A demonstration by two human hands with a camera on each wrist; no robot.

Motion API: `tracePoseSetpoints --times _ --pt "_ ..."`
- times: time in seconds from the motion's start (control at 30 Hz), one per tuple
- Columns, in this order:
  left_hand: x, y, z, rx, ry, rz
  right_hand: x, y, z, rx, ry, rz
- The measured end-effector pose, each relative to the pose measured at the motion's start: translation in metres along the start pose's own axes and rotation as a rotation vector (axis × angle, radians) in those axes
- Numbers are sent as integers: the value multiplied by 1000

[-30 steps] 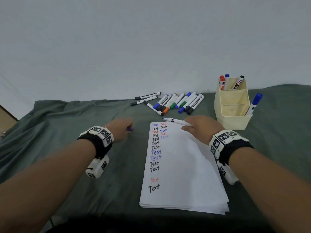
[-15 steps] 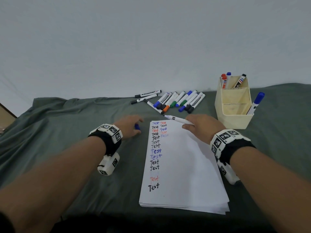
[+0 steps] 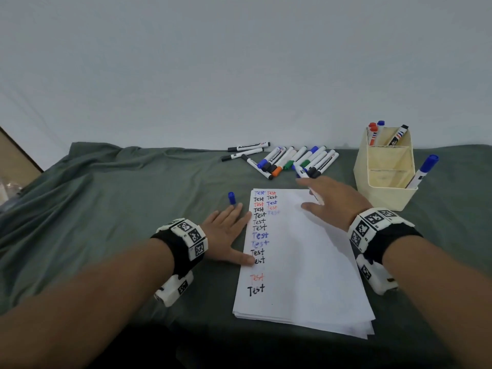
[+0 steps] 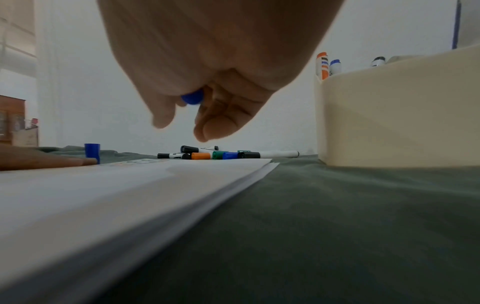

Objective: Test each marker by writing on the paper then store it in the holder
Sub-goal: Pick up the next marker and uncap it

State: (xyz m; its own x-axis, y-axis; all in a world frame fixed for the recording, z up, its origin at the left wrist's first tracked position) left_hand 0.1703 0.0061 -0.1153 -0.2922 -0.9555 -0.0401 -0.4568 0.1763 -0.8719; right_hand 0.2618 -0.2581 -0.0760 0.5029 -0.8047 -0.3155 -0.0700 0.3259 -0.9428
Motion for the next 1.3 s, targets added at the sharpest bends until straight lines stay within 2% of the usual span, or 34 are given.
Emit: tracePoseSetpoints --times 0.17,0.23,0.3,0.4,0.5,0.53,0.6,0.67,0.87,1.07,1.17,1.3 --pt "0 3 2 -2 8 -42 -12 -5 -6 31 -88 113" --pt "-1 3 4 -1 6 -56 -15 -13 -3 111 -122 119" --pt "-2 4 5 11 6 -73 -16 -23 1 213 -17 310" --pt "-4 6 6 17 21 -86 -21 -30 9 366 210 751" --pt "-5 8 8 -5 33 -72 -32 -22 11 385 403 1174" --pt "-5 8 8 -6 31 -75 -35 -19 12 362 449 1218" --pt "-5 8 9 1 24 -84 -37 -16 14 294 507 1116" --pt "-5 8 10 4 20 -90 -37 -20 16 250 501 1086" --pt "-5 9 9 16 18 -98 -32 -48 17 185 437 1184" --pt "-4 9 8 11 15 -100 -37 -63 25 224 440 1347" --pt "-3 9 8 10 15 -99 -45 -50 27 238 460 1391" --pt "-3 7 7 6 14 -89 -56 1 12 256 528 1490"
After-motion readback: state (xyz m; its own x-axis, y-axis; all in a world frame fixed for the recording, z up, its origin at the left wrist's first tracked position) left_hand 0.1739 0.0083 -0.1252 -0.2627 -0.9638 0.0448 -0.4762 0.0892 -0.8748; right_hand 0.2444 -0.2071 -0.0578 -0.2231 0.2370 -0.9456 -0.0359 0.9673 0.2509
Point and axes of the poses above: each hand's wrist, its own z-axis towards the middle knuckle, its own y-axis out of the palm, x = y × z, the point moved 4 cm from there along z, towards the middle knuckle, and after that the axes turned 1 degree about z, right-handed, at the moved point
